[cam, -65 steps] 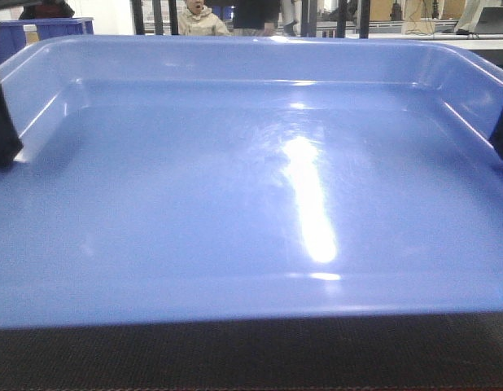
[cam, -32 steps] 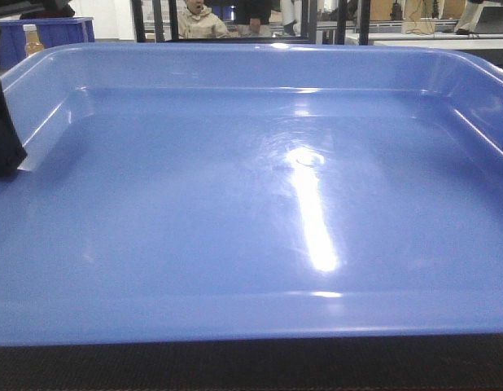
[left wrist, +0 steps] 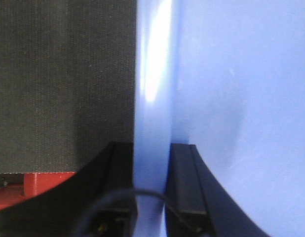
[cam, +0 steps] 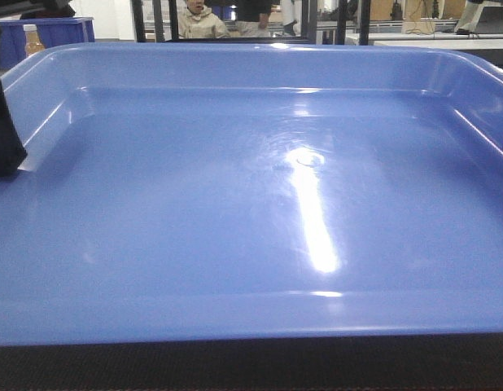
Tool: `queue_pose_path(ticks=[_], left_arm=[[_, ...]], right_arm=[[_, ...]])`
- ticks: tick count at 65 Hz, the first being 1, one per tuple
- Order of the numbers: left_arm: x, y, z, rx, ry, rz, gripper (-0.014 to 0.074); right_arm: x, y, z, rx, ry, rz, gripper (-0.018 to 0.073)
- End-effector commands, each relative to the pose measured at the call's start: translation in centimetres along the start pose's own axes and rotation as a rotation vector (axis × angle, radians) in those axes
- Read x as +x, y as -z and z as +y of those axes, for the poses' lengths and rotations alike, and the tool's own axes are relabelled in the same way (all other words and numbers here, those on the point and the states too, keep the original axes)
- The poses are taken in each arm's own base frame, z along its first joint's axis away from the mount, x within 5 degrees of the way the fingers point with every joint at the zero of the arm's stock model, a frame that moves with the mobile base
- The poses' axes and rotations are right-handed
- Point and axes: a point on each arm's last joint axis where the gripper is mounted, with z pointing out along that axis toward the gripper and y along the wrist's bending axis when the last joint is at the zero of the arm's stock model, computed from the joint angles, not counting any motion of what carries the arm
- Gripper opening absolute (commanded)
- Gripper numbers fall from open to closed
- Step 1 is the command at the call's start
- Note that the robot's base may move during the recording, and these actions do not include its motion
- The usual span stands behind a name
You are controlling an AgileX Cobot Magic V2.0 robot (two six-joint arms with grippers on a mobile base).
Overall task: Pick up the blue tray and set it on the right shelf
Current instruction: 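Lift the blue tray with both grippers toward the robot, then hold the tray with both grippers while the base drives to the shelf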
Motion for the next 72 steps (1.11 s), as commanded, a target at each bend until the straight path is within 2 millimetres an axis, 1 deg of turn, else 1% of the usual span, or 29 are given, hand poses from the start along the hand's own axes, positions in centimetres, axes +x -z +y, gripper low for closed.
queue_pose_path(ticks=[1,72], left_arm=[[-0.23,1.19,0.02,0.009,0.0,-0.051,0.0004],[-0.22,1.19,0.01,0.011,0.001,-0.049,0.0004]], right_arm=[[-0.58,1.28,0.02,-0.017,0.004,-0.076,0.0193],[-0.58,1.28,0.02,-0.017,0.004,-0.076,0.0193]])
